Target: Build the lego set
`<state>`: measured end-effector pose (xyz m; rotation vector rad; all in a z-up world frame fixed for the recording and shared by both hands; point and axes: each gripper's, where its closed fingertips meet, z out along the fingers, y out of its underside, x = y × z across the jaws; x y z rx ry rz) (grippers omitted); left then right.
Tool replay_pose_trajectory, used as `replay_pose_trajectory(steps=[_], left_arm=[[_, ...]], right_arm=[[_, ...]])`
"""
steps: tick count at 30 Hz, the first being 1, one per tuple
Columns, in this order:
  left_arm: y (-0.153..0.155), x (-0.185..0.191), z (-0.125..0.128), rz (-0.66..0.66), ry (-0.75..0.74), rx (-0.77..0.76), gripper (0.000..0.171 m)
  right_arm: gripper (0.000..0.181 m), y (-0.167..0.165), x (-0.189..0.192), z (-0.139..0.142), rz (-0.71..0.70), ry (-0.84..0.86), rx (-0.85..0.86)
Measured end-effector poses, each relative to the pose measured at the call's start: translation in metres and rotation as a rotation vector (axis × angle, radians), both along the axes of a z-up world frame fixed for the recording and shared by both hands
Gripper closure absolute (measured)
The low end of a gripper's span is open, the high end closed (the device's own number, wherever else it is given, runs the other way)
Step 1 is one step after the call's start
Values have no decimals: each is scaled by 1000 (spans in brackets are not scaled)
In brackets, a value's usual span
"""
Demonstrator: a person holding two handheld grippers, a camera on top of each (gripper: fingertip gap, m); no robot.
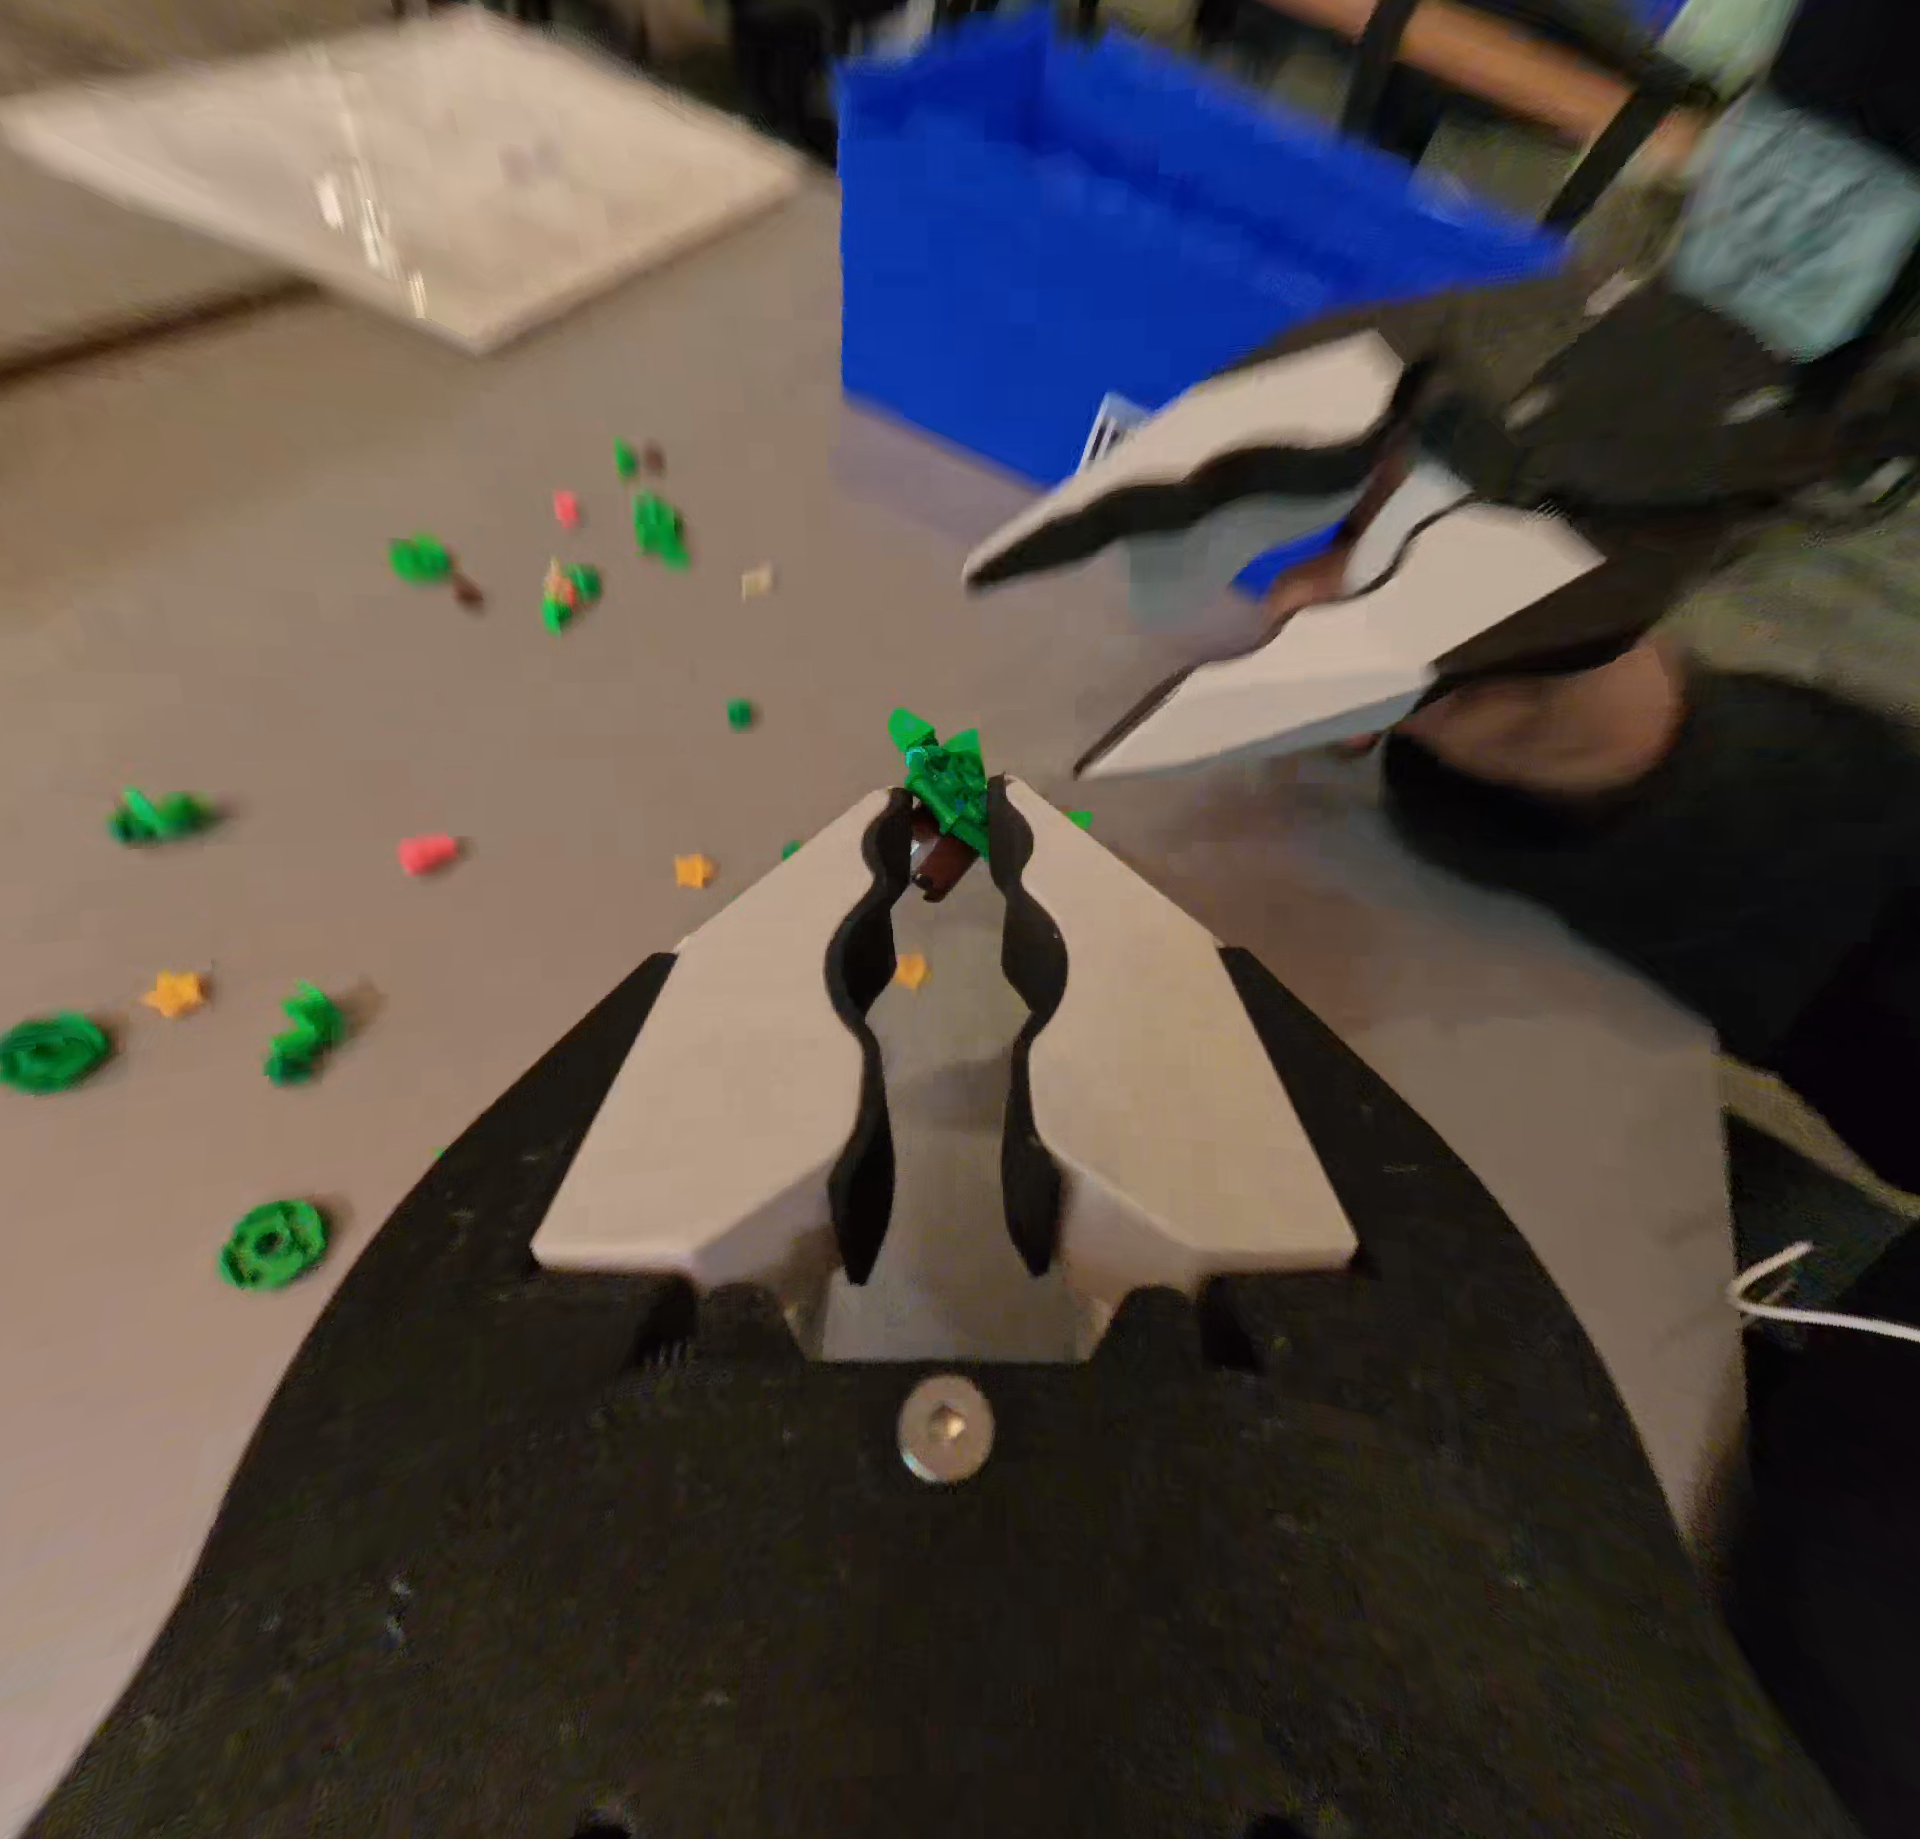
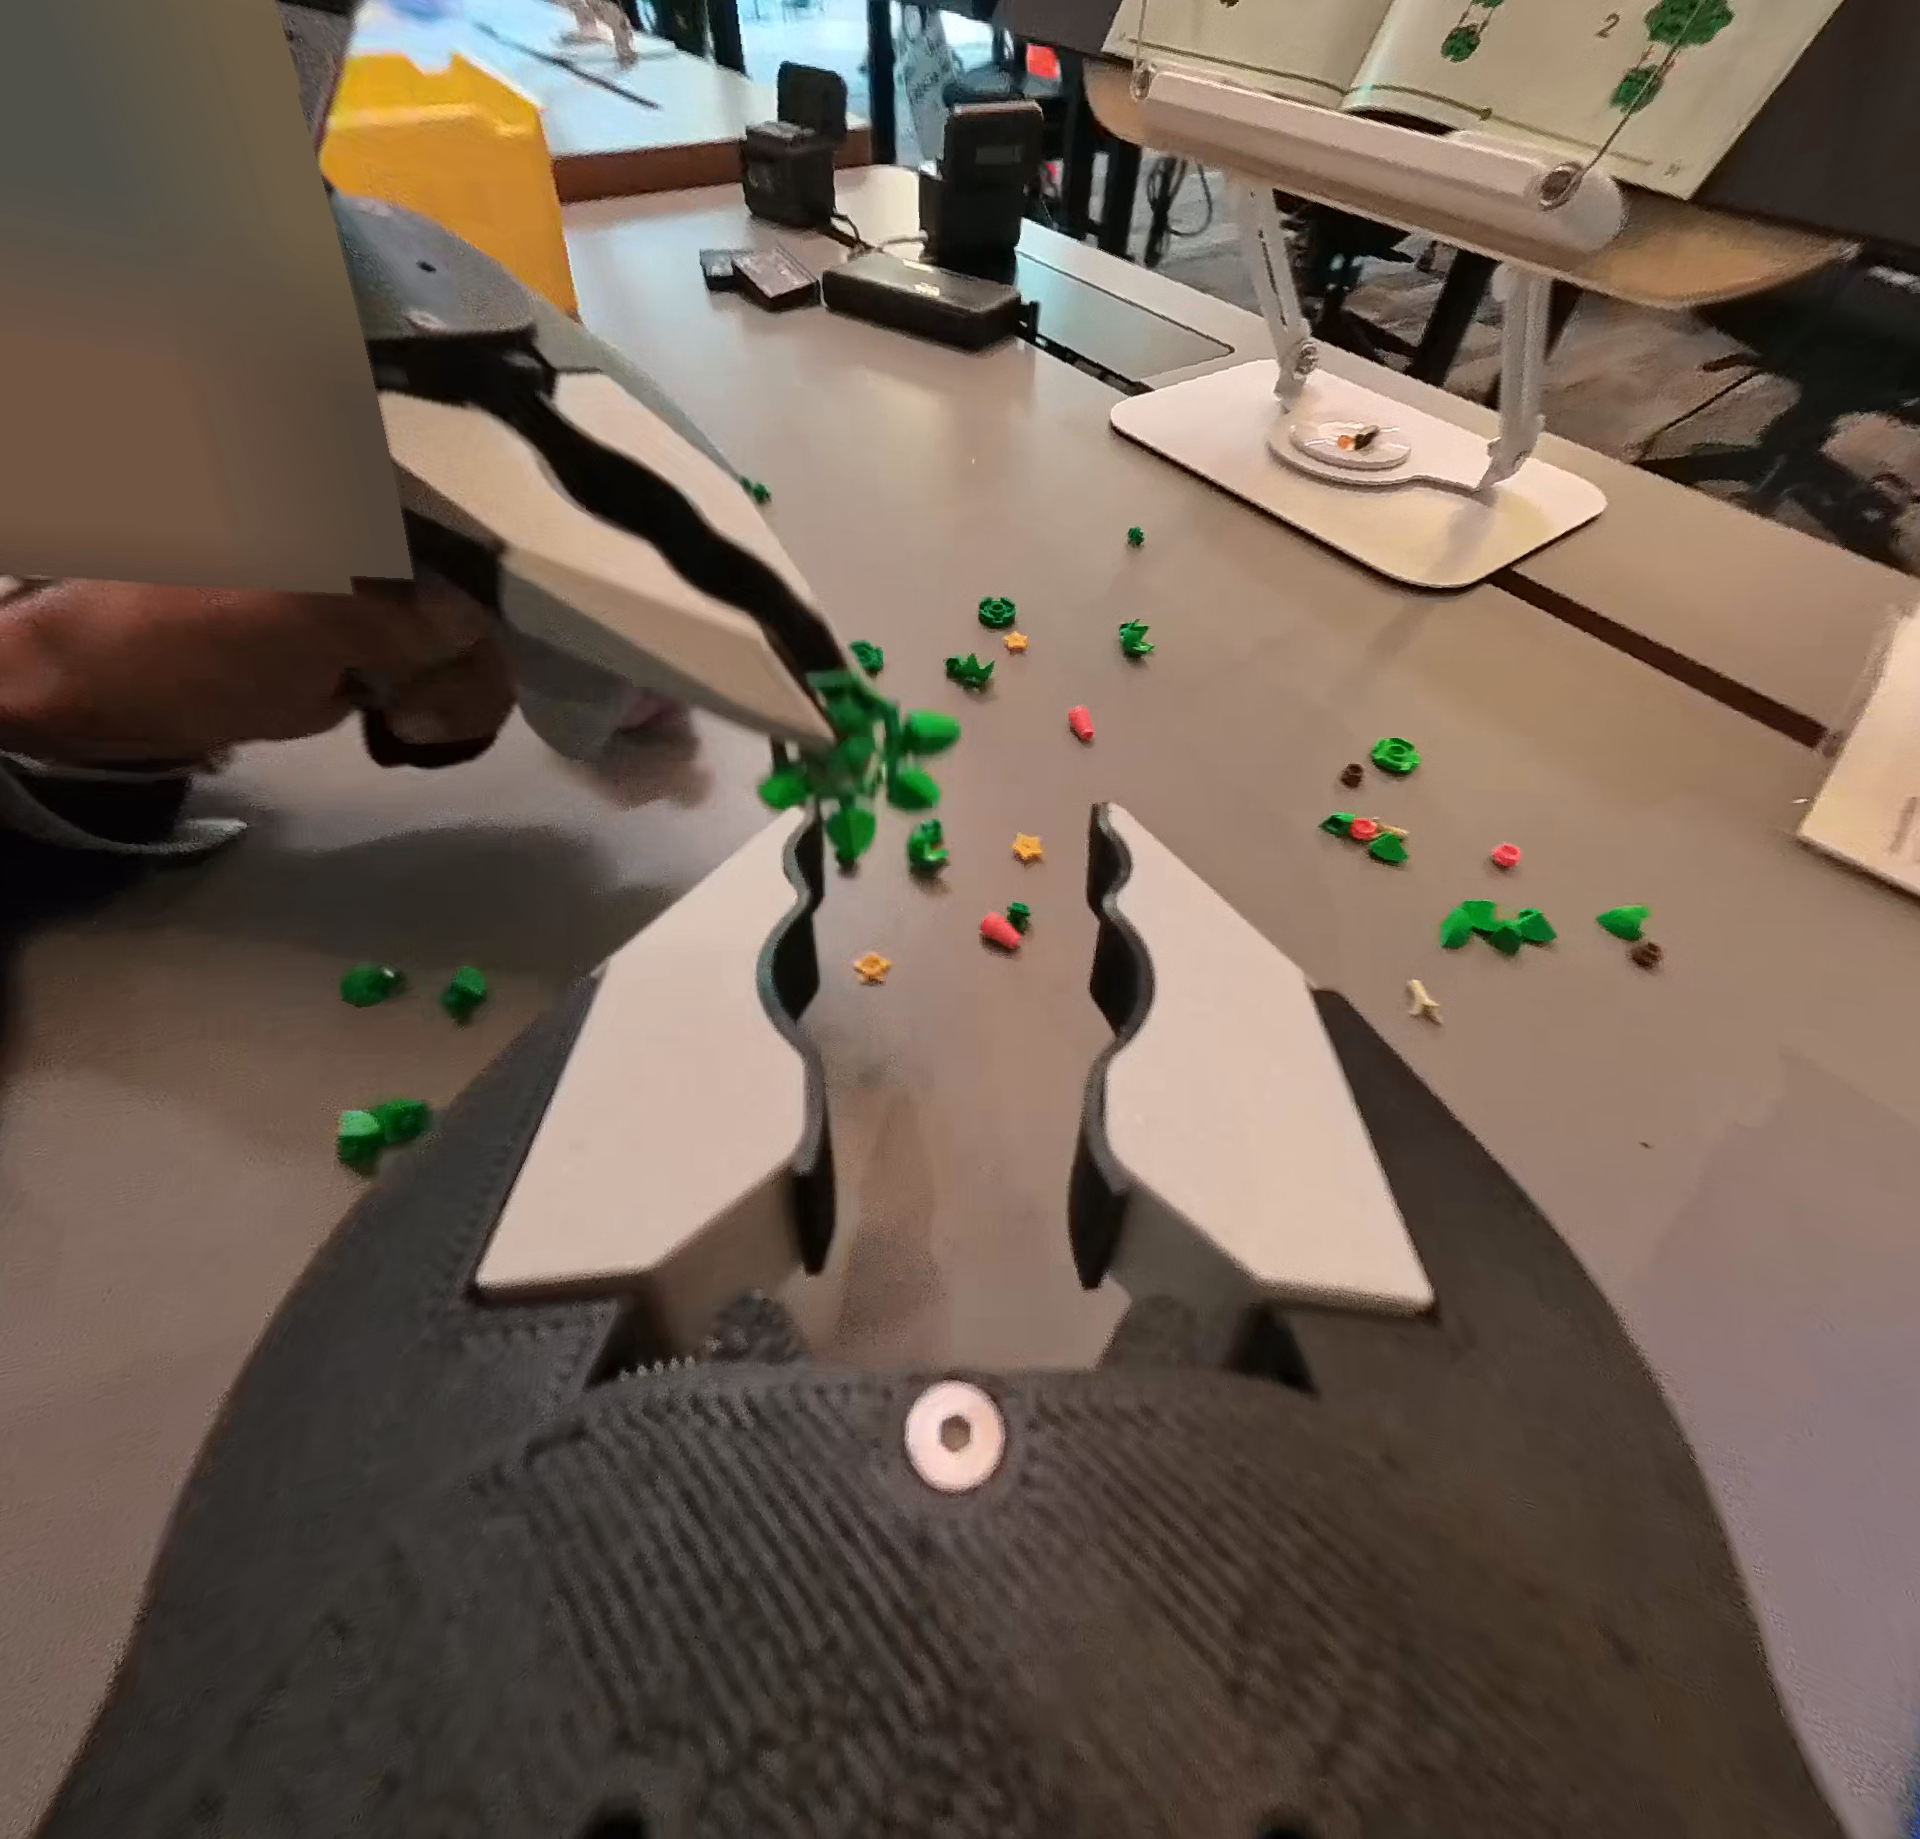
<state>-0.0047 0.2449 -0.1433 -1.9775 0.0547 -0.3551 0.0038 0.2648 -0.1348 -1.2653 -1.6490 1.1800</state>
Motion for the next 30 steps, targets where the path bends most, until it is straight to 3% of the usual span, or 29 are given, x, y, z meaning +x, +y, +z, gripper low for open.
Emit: replay_pose_trajectory(steps=[3, 7, 9, 20, 30], left_arm=[[-8, -1, 37, 2, 15, 215, 160], [-11, 8, 48, -2, 97, 300, 160], [-12, 13, 50, -9, 123, 326, 160], [-16, 30, 60, -56, 108, 406, 160], [-18, 35, 62, -73, 78, 418, 161]], right_arm=[[125, -13, 0, 8, 94, 32, -256], [117, -35, 8, 23, 317, 28, -706], [116, -38, 11, 31, 375, 48, -833], [147, -48, 22, 47, 550, 56, -1070], [154, -52, 23, 46, 590, 35, -1117]])
